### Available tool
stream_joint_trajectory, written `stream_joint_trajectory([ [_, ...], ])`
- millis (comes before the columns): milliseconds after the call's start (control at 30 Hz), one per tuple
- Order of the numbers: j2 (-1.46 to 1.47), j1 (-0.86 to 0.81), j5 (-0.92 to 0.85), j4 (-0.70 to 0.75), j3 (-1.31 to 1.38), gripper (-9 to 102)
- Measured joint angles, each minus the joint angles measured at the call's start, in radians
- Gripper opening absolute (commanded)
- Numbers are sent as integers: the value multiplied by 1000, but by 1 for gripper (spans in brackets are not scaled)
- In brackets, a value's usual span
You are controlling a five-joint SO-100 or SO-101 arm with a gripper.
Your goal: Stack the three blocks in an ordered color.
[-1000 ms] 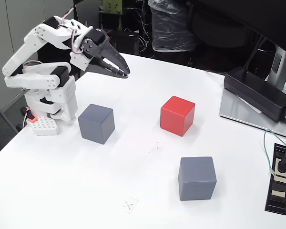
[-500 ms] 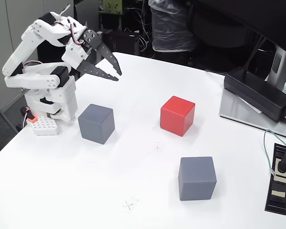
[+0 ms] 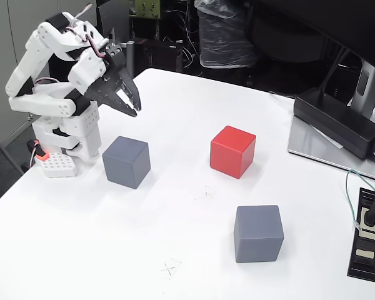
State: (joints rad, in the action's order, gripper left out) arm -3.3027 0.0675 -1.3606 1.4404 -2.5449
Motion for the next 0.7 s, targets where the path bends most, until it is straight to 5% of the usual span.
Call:
stream_joint_trajectory([
  [367, 321, -146, -225, 0, 12, 2],
  [700, 598, -158, -285, 130, 160, 22],
])
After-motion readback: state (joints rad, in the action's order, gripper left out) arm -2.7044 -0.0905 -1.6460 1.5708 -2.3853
